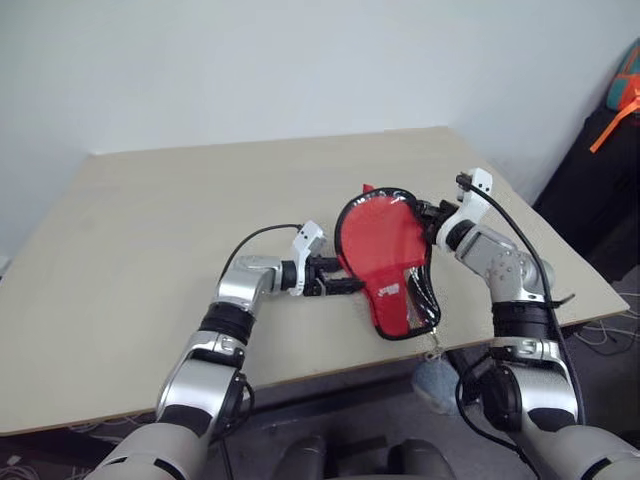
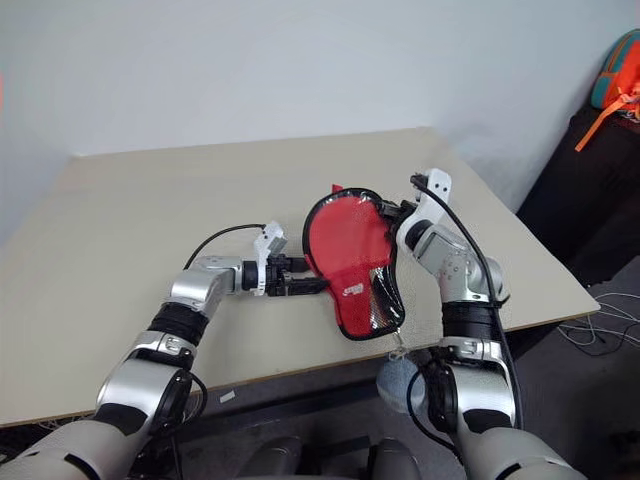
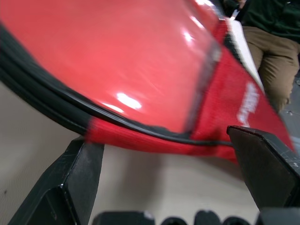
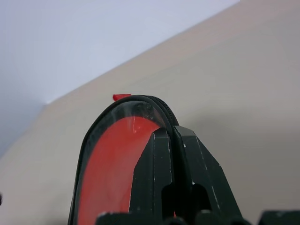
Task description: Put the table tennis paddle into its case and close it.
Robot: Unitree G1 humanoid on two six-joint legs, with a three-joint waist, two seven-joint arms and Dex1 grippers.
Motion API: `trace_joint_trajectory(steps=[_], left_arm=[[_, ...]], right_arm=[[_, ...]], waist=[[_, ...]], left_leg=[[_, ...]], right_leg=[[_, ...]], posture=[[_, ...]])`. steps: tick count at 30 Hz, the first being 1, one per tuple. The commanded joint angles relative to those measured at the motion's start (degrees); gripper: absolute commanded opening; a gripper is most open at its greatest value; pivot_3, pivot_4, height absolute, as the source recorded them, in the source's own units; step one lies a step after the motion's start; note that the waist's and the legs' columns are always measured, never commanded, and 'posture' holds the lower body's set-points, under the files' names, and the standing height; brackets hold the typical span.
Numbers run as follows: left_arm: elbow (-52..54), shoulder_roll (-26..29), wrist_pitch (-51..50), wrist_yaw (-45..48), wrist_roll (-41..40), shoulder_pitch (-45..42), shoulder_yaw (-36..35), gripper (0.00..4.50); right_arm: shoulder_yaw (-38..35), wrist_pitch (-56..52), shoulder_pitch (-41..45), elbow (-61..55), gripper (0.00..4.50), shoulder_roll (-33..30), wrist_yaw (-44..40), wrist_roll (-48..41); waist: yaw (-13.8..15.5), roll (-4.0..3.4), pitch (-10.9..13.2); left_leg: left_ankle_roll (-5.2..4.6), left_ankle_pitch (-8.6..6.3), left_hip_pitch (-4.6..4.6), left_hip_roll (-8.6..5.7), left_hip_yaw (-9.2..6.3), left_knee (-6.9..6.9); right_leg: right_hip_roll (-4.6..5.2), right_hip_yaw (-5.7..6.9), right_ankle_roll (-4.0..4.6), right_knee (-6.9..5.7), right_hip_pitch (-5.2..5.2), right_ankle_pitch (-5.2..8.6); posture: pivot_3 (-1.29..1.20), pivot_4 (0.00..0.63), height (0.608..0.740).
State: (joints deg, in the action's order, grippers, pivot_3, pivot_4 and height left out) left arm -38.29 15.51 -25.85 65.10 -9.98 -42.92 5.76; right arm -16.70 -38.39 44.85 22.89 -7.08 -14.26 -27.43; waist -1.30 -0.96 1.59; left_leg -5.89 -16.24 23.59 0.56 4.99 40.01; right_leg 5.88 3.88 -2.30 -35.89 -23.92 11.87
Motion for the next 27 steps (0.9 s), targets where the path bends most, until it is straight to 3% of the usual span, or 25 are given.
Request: trace_joint_trajectory(steps=[1,9,17,24,25,27], left_arm=[[4.1,0.2,-0.9,0.5,-1.7,0.4,-0.4,4.50],[7.1,0.3,-2.4,0.0,-2.0,2.3,-0.3,4.50],[9.2,0.7,-2.5,-0.4,-1.9,3.6,0.5,4.50],[9.1,0.9,-2.1,-0.2,-1.8,3.6,1.3,4.50],[9.1,0.8,-2.1,-0.2,-1.9,3.5,1.4,4.50],[8.9,0.7,-2.1,-0.2,-1.9,3.2,1.7,4.50]], right_arm=[[-3.9,5.8,5.2,2.1,0.02,1.1,2.7,-1.8],[-3.0,8.9,9.6,11.2,0.02,2.9,2.2,-0.5],[9.8,-0.8,1.2,15.3,0.02,4.5,-7.2,5.9],[11.1,-2.5,-2.7,11.5,0.02,4.0,-6.0,7.8],[11.4,-2.2,-3.0,11.1,0.49,3.9,-6.1,8.0],[11.5,-1.9,-3.6,10.2,1.00,3.9,-5.8,8.4]], waist=[[-0.2,-0.02,0.0],[-1.6,-0.10,0.1],[-1.8,-0.04,0.0],[-1.7,-0.05,0.0],[-1.6,-0.04,0.0],[-1.6,-0.04,0.0]], left_leg=[[0.01,0.00,0.00,0.00,0.03,0.00],[0.04,0.17,-0.02,0.04,0.32,-0.09],[0.12,0.22,-0.22,0.18,0.52,-0.30],[0.14,0.24,-0.10,0.08,0.63,-0.37],[0.13,0.24,-0.10,0.07,0.65,-0.38],[0.14,0.24,-0.10,0.08,0.63,-0.37]], right_leg=[[-0.01,-0.02,-0.01,-0.01,-0.01,-0.01],[-0.02,-0.25,-0.10,-0.02,-0.14,-0.20],[-0.15,-0.44,-0.04,-0.02,-0.17,-0.28],[-0.11,-0.58,-0.04,0.03,-0.33,-0.29],[-0.10,-0.60,-0.04,0.04,-0.33,-0.29],[-0.11,-0.58,-0.05,0.04,-0.33,-0.29]], posture=[[0.00,0.000,0.740],[0.00,0.000,0.740],[0.00,0.000,0.740],[0.00,0.000,0.740],[0.00,0.000,0.740],[0.00,0.000,0.740]])
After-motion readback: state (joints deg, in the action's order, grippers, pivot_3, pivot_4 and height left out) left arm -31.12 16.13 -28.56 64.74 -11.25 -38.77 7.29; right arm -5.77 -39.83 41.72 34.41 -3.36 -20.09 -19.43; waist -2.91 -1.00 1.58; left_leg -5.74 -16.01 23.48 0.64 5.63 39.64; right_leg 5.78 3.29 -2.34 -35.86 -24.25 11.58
